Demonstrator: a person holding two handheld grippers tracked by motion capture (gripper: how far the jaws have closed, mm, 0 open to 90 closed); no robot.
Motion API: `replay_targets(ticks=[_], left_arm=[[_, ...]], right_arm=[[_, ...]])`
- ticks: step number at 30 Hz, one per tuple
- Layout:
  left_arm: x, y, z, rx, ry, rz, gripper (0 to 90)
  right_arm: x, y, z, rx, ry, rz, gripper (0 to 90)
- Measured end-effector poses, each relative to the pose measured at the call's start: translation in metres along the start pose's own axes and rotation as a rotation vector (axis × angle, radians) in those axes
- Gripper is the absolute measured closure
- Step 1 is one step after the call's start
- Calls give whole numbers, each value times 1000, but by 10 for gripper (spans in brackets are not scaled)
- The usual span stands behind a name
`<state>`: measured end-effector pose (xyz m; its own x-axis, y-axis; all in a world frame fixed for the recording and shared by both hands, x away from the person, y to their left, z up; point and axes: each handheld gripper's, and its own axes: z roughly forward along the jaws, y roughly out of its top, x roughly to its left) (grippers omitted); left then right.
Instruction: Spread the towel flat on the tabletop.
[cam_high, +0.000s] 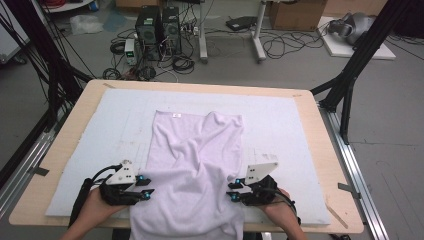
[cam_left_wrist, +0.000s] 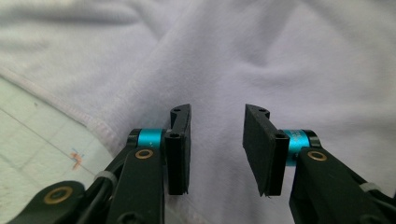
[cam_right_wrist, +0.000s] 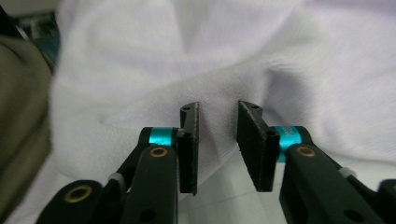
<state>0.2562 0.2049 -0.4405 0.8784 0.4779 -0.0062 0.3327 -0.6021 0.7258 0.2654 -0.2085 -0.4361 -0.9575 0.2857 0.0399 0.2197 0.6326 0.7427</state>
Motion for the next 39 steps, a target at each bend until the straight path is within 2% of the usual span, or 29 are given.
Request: replay_targets(ticks=[1,2,3,4,6,10,13,15,19,21,26,28,30,32,34,35,36,38,39], left_arm=[[1,-1,0,-20,-5,-5,644],[2,-2,-1,-21,-12,-8,732],[2,-2,-2,-13,-14,-1,832],[1,-1,-3,-9,-8,2,871],[-4,-2,-5,-4,-3,13,881],[-13,-7,-18,-18,-20,9,881],[-21,-9,-31,-40,-41,25,861],[-24,-7,-38,-64,-45,18,728],[-15,0,-44,-104,-9,10,671],[-6,3,-42,-117,15,1,672],[17,8,-22,-114,79,-47,688],[23,9,-12,-102,84,-60,669],[26,11,0,-66,61,-76,613],[27,11,12,-13,36,-53,642],[26,10,12,-24,31,-51,794],[26,11,11,-20,30,-51,825],[26,11,10,-13,35,-43,840],[25,9,5,-12,62,-38,849],[26,8,1,-18,75,-41,850]], right_arm=[[1,-1,5,19,3,-9,698],[1,-1,8,27,12,-15,730],[3,-1,9,26,12,-18,803],[3,-1,8,32,29,-27,831],[4,0,5,45,36,-31,844],[11,-3,-9,29,26,-29,843],[21,-9,-29,2,20,-11,816],[23,-11,-41,-23,10,-1,794],[16,-8,-51,-45,-27,5,743],[9,-4,-48,-57,-38,6,730],[-13,-2,-23,-24,-63,20,697],[-21,-2,-13,-17,-64,38,667],[-27,0,-3,3,-64,49,628],[-30,2,4,21,-50,54,630],[-33,3,11,39,-30,59,708],[-36,3,12,32,-18,58,820],[-37,4,12,34,6,60,861],[-40,6,12,44,13,61,866],[-39,9,11,45,2,54,866]])
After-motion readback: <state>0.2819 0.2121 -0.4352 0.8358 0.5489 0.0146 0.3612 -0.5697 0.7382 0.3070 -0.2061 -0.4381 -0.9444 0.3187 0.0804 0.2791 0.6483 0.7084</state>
